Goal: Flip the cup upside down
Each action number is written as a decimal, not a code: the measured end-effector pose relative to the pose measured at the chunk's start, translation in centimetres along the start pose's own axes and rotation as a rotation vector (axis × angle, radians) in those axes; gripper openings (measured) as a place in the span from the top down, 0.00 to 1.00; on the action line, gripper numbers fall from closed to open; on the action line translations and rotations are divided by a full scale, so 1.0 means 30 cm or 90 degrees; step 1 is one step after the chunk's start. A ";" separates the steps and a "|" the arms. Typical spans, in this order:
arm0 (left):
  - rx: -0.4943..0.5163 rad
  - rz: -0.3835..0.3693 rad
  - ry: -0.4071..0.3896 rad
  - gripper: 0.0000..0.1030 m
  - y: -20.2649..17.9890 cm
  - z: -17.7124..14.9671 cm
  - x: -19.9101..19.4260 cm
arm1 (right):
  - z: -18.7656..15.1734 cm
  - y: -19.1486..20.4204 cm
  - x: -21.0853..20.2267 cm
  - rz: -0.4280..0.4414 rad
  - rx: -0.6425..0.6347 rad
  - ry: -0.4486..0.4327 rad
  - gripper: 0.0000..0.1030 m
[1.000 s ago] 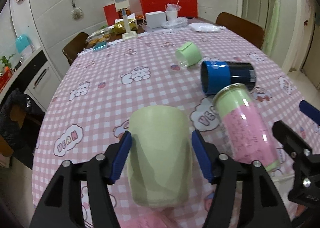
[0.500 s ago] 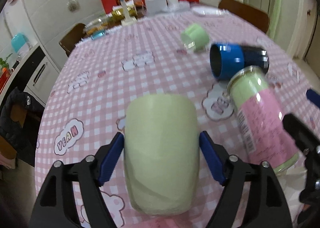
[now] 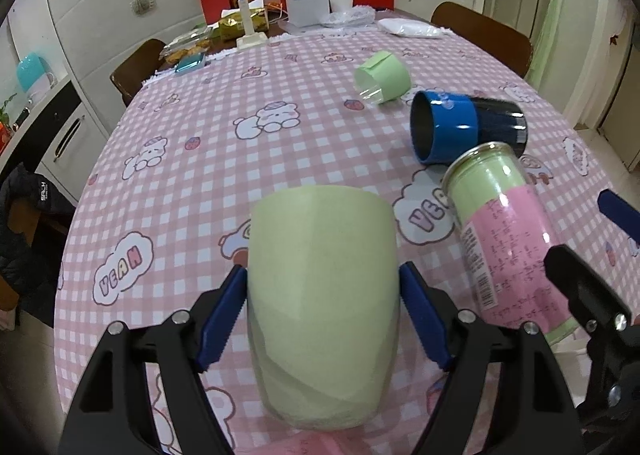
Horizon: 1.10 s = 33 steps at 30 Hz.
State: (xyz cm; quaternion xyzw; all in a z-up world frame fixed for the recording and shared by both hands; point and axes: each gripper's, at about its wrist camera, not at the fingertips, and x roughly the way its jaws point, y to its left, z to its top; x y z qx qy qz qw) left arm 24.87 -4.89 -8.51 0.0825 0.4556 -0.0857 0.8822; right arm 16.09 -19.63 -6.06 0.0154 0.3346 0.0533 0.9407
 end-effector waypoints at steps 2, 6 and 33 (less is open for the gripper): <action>-0.004 -0.010 -0.012 0.26 -0.005 0.006 -0.023 | 0.002 -0.001 -0.009 -0.002 0.001 -0.004 0.07; -0.003 -0.013 -0.046 0.27 -0.021 0.021 -0.109 | 0.009 -0.005 -0.037 -0.007 0.005 -0.016 0.07; 0.047 -0.013 -0.071 0.28 -0.022 -0.478 -0.670 | -0.175 0.106 -0.474 0.061 0.011 -0.036 0.07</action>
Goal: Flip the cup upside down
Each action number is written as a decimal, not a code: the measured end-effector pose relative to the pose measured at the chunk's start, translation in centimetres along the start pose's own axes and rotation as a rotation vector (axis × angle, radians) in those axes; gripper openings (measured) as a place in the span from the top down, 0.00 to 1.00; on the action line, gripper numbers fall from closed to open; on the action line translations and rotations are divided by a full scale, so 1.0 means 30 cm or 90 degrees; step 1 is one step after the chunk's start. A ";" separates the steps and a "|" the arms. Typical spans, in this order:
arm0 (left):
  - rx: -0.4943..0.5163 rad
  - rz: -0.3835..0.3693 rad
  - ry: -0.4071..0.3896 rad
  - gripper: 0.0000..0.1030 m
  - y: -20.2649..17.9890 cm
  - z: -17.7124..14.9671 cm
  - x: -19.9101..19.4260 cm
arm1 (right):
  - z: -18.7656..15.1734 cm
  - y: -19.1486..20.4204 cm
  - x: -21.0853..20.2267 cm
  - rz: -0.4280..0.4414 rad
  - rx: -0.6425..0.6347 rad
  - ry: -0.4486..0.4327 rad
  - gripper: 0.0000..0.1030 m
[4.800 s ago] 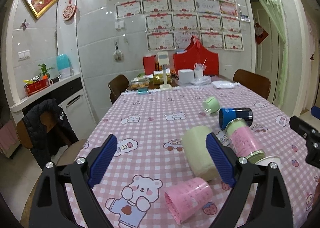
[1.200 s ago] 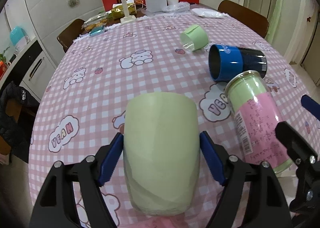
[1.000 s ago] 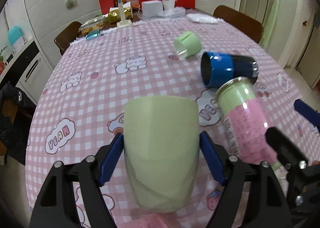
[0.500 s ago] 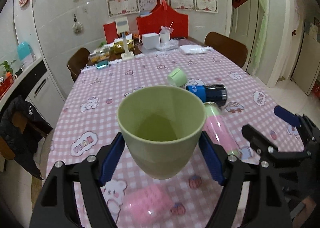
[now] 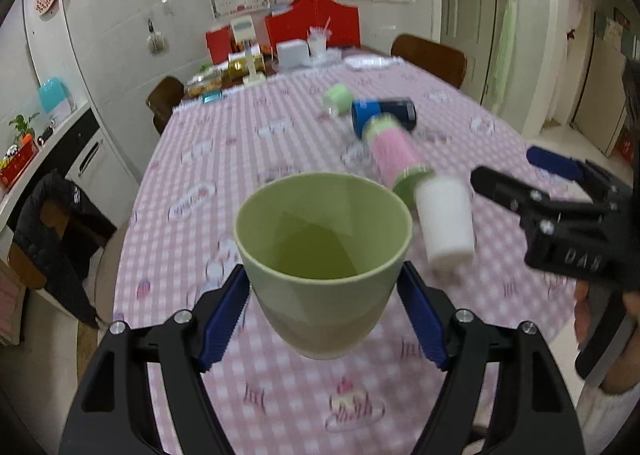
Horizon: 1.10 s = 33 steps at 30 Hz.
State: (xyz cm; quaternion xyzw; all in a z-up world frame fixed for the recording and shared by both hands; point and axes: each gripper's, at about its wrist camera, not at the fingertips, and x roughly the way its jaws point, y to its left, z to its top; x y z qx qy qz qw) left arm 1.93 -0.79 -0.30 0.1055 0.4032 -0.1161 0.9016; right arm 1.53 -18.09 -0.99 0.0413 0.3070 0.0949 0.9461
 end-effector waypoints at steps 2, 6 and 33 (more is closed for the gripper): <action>0.000 -0.015 0.031 0.28 -0.001 -0.054 0.009 | -0.023 0.016 -0.003 0.006 -0.006 0.009 0.07; -0.008 -0.053 0.086 0.28 -0.009 -0.114 0.064 | -0.049 0.029 -0.006 0.010 -0.009 0.024 0.07; -0.049 -0.092 0.053 0.28 -0.029 0.004 0.258 | -0.033 0.000 0.090 -0.009 0.030 0.053 0.07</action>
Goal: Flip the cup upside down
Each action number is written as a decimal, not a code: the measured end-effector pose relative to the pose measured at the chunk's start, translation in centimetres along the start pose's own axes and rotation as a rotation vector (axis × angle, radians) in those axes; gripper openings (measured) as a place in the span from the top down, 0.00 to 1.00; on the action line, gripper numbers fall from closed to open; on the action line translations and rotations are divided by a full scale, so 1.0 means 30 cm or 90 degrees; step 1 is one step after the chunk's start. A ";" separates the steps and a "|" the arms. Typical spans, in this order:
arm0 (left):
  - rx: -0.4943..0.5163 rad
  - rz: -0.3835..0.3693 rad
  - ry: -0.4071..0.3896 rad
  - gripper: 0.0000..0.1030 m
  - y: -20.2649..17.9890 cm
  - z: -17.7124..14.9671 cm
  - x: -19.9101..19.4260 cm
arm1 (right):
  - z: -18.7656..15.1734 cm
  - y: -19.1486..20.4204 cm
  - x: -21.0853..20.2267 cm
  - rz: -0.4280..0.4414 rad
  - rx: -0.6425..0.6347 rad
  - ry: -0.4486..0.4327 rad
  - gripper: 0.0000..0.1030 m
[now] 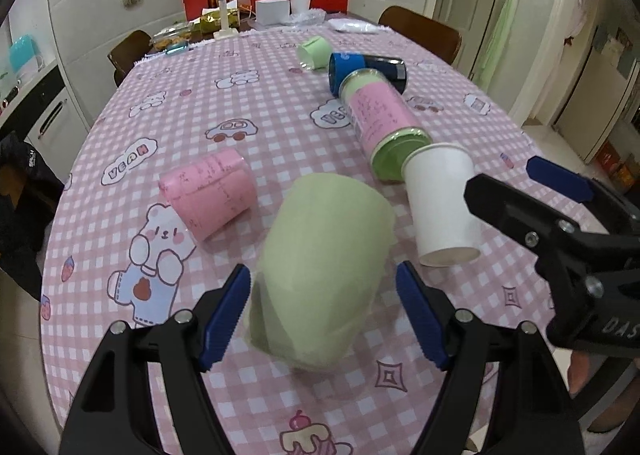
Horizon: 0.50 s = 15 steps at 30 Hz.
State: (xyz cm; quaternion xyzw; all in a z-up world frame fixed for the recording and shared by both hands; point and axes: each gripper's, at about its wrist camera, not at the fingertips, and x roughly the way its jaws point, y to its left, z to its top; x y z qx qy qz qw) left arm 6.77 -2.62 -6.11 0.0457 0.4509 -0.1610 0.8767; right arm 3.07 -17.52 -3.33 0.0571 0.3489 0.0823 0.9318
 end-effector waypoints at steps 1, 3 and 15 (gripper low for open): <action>-0.001 -0.004 -0.005 0.28 0.001 -0.004 -0.008 | 0.001 0.003 -0.006 0.000 0.001 -0.001 0.07; -0.002 -0.009 -0.017 0.28 0.008 -0.012 -0.033 | 0.002 0.014 -0.021 0.005 0.006 -0.002 0.07; -0.056 0.059 -0.105 0.28 0.162 -0.043 -0.179 | 0.006 0.148 -0.029 0.048 0.039 0.012 0.07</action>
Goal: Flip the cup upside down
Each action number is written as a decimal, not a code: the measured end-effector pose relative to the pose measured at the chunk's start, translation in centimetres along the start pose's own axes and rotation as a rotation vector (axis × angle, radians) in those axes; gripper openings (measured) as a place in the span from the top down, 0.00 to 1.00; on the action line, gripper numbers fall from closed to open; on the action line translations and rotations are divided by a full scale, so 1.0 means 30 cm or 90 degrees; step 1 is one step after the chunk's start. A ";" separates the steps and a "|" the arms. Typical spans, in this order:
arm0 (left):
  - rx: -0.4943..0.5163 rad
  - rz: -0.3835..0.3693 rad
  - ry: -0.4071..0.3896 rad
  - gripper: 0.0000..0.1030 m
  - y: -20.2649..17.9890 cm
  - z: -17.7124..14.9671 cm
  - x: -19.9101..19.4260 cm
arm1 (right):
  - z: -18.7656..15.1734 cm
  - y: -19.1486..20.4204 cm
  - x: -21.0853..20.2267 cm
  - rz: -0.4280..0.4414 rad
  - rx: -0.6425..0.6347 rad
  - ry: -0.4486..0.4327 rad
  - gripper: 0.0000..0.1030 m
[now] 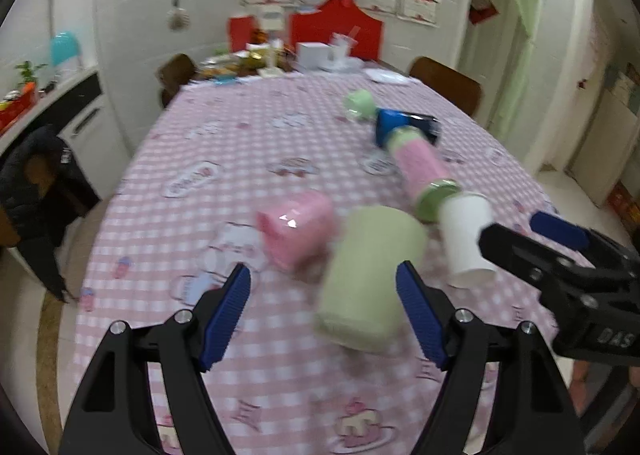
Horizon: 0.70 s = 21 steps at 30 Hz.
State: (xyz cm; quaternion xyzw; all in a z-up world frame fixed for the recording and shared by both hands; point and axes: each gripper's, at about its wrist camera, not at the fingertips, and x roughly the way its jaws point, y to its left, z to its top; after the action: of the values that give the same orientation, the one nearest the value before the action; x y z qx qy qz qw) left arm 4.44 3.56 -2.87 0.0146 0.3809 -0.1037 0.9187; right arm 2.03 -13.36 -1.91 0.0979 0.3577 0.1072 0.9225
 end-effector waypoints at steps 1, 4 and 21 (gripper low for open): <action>-0.004 0.006 -0.002 0.28 0.018 -0.002 -0.003 | 0.001 0.012 0.009 0.005 0.004 0.005 0.07; -0.018 0.028 -0.012 0.28 0.074 -0.003 -0.004 | -0.002 0.053 0.047 0.023 0.024 0.026 0.07; -0.053 0.040 -0.015 0.28 0.278 -0.027 0.072 | -0.018 0.079 0.277 0.022 0.172 0.165 0.07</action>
State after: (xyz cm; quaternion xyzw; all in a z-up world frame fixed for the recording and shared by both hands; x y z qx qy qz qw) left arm 7.04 11.42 -5.40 -0.0131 0.3735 -0.0586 0.9257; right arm 7.35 -8.79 -7.01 0.2123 0.4832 0.0862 0.8450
